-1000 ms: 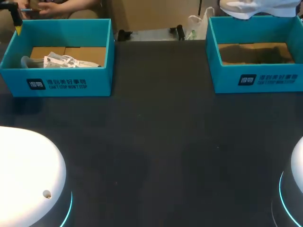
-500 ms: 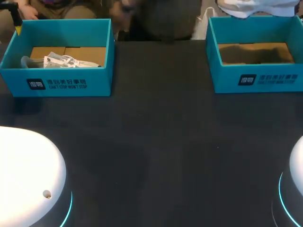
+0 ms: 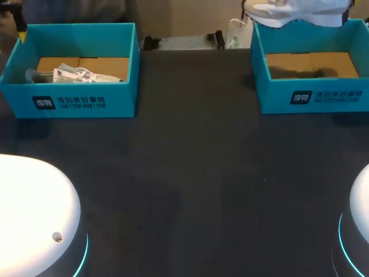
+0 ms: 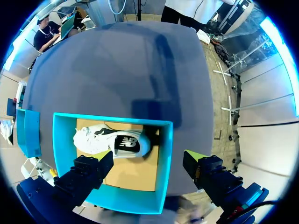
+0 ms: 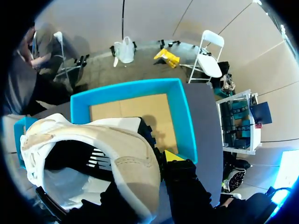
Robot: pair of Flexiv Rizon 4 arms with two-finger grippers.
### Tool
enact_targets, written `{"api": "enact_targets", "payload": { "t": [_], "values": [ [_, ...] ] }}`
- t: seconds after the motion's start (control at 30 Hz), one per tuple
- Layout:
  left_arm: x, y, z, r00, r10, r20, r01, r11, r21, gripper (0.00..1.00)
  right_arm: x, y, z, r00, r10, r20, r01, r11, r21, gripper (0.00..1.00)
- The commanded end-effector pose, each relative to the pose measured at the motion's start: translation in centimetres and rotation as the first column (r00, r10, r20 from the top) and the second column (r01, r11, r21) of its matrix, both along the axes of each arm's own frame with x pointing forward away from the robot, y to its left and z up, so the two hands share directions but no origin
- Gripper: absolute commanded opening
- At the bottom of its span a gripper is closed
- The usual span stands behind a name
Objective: Take the shoe out of the shoebox, open the shoe tongue, remove and reinsert the insole, then place the shoe into the shoebox
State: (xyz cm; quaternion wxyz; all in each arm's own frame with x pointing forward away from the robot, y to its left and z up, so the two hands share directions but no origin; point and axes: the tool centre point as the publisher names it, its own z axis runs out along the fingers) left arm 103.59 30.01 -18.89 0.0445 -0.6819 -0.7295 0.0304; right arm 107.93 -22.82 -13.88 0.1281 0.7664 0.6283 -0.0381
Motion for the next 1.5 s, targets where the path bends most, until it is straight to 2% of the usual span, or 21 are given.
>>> {"api": "enact_targets", "payload": {
  "t": [0.03,0.2,0.67,0.87,1.17,1.5],
  "values": [
    [0.0,0.0,0.1,1.0,0.0,0.0,0.0,1.0,0.002,1.0,-3.3,1.4,0.6,0.998,0.018,0.064,-0.017,1.0,-0.021,0.0],
    [0.0,0.0,0.1,1.0,0.0,0.0,0.0,1.0,0.002,1.0,-5.6,2.9,1.1,0.997,0.03,0.066,-0.028,0.999,-0.027,0.0],
    [0.0,0.0,0.1,1.0,0.0,0.0,0.0,1.0,0.002,1.0,-13.1,10.5,1.3,0.992,0.106,0.062,-0.104,0.994,-0.037,0.0],
    [0.0,0.0,0.1,1.0,0.0,0.0,0.0,1.0,0.002,1.0,-16.5,12.7,1.5,0.995,0.078,0.062,-0.076,0.997,-0.033,0.0],
    [0.0,0.0,0.1,1.0,0.0,0.0,0.0,1.0,0.002,1.0,-20.5,15.6,2.0,0.997,0.058,0.052,-0.056,0.998,-0.038,0.0],
    [0.0,0.0,0.1,1.0,0.0,0.0,0.0,1.0,0.002,1.0,-25.8,19.4,2.3,0.99,0.141,0.025,-0.139,0.987,-0.082,0.0]
  ]
}}
